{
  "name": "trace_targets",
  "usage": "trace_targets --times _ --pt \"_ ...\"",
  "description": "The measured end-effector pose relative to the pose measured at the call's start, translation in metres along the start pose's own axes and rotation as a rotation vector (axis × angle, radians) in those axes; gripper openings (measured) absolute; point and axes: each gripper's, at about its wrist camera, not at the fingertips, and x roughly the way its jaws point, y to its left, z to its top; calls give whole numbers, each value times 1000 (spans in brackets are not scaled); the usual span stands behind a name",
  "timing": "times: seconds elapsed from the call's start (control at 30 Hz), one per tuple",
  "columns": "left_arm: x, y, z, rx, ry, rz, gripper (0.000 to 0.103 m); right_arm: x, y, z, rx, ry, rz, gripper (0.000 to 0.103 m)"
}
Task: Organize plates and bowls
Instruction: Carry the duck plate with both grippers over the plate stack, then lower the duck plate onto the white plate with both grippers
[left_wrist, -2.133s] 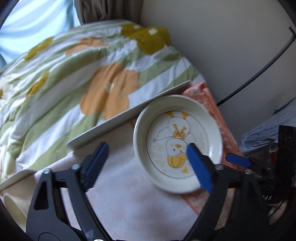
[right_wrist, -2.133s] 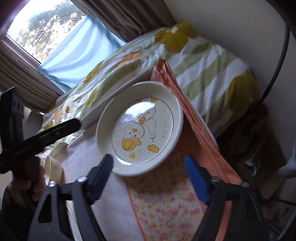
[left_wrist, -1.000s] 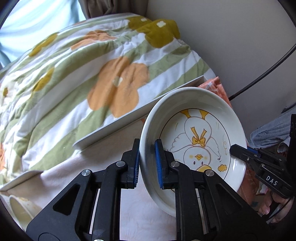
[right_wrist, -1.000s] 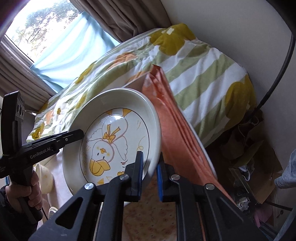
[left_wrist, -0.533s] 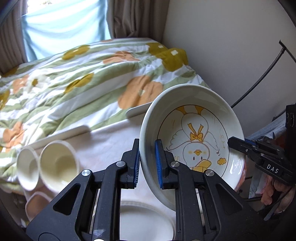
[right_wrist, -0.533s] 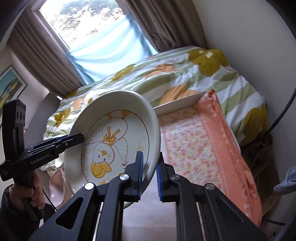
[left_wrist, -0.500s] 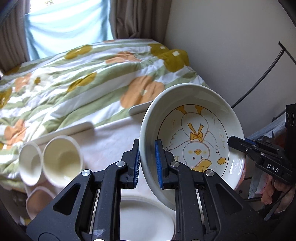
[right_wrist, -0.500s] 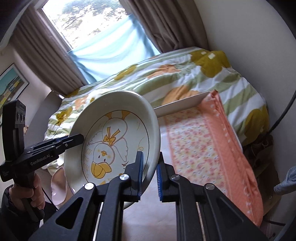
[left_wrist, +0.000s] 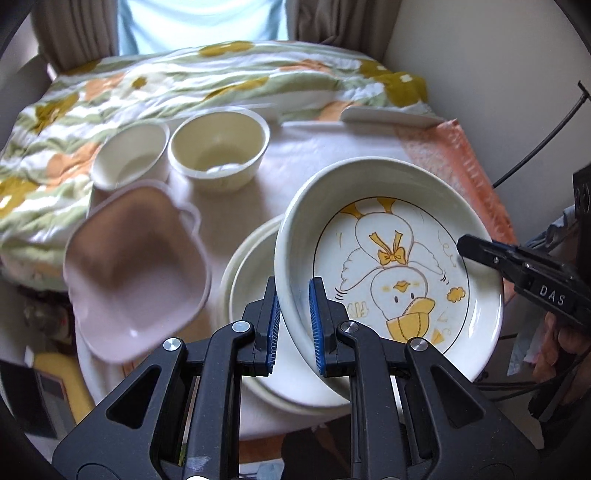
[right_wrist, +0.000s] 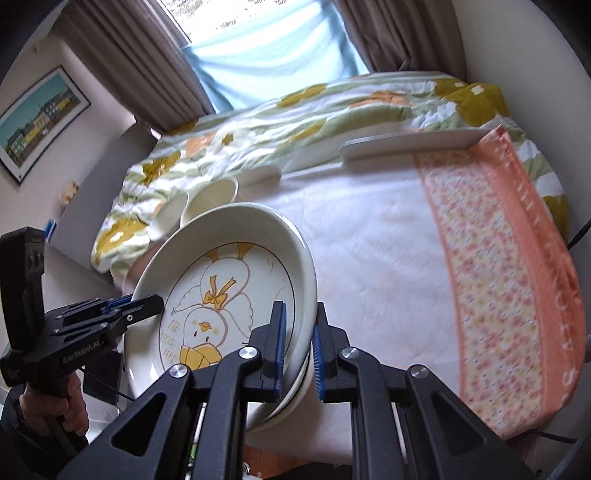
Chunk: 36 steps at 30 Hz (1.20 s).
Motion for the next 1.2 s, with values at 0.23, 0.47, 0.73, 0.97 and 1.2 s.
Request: trace_targets --times 0.23,0.47,0.73,0.97,1.2 --pt "31 13 -32 -76 24 29 14 41 6 -21 -73 75 -26 12" --pt "43 12 -40 -89 24 63 14 53 6 -25 -147 67 -41 12" --pt "54 7 -37 -62 27 122 15 61 7 -22 -170 65 -39 12" --pt "57 -3 -34 -14 21 196 17 62 8 -23 -189 61 -51 12" --pt "58 -18 -33 57 17 304 18 62 13 -25 -227 58 -75 12"
